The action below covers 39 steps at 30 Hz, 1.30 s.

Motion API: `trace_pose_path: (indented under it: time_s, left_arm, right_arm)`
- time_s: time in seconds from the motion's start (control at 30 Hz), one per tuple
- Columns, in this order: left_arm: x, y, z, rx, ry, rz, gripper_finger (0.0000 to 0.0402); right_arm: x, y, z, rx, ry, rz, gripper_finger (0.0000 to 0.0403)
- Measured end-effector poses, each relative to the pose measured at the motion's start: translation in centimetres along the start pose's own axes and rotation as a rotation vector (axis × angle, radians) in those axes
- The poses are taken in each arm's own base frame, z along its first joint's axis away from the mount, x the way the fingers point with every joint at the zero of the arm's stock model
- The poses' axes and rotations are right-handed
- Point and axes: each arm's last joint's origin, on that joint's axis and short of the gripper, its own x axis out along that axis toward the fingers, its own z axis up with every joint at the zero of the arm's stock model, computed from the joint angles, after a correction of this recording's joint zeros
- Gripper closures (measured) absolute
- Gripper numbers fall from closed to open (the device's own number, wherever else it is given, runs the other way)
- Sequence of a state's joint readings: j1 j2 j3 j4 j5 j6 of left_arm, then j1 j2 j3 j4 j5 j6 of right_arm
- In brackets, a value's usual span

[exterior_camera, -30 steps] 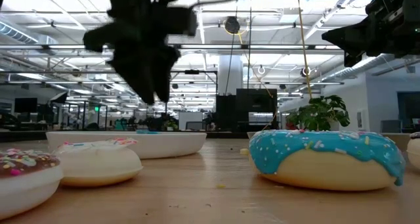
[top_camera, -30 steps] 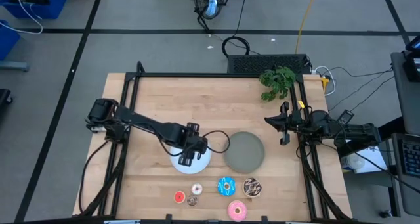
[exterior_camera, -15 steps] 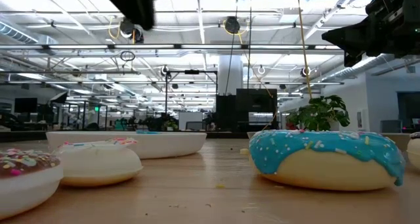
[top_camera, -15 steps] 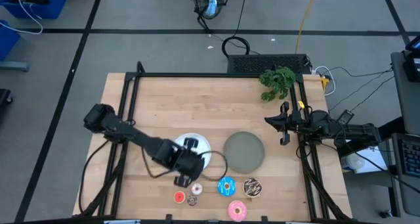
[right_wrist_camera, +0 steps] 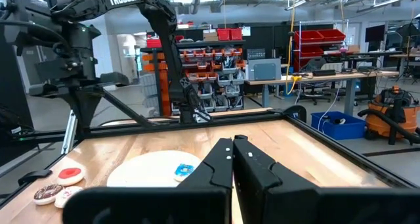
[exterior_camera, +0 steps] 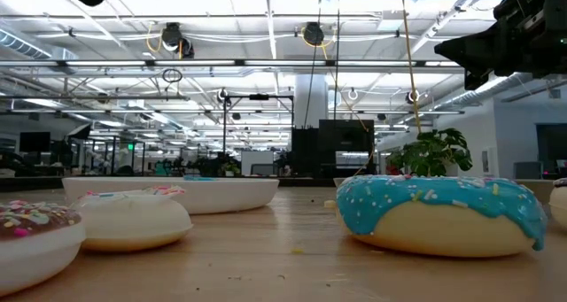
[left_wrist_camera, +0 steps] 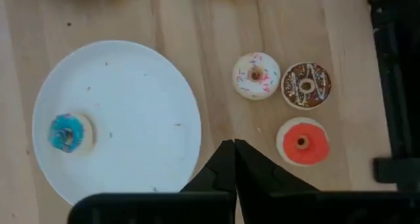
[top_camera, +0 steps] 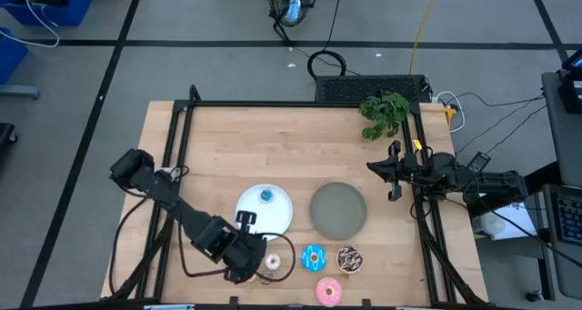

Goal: Pick & Place donuts
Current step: Put the small orange doughnut on the white plate

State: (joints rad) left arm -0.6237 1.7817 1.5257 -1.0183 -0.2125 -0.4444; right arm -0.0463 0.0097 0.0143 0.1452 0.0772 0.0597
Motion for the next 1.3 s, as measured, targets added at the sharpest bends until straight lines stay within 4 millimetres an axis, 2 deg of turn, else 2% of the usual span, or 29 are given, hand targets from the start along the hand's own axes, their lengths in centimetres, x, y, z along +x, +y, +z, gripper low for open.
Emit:
trace_pose_path:
  time_s: [0.17, 0.37, 0.53, 0.63, 1.07, 1.3]
  left_arm:
    - [0.2, -0.3, -0.1, -0.073, 0.035, -0.06, 0.0387]
    - [1.1, -0.8, 0.6, 0.016, -0.026, -0.044, 0.0386]
    - [3.9, -1.1, 1.4, 0.056, 0.01, -0.102, 0.0385]
    - [4.9, -1.6, 1.1, 0.127, 0.046, -0.12, 0.0385]
    - [4.8, -2.4, 0.9, 0.053, 0.019, -0.077, 0.0385]
    - [4.5, -3.6, 0.3, 0.139, 0.015, -0.098, 0.0385]
  right_arm:
    - [0.0, 0.0, 0.0, 0.0, 0.0, 0.0, 0.0403]
    - [0.0, 0.0, 0.0, 0.0, -0.001, 0.0, 0.0403]
    - [0.0, 0.0, 0.0, 0.001, 0.0, 0.0, 0.0403]
    - [0.0, 0.0, 0.0, 0.009, 0.003, 0.0, 0.0403]
    - [0.1, 0.0, -0.2, -0.003, 0.023, -0.001, 0.0403]
    - [0.1, 0.0, -0.2, -0.024, 0.027, -0.001, 0.0403]
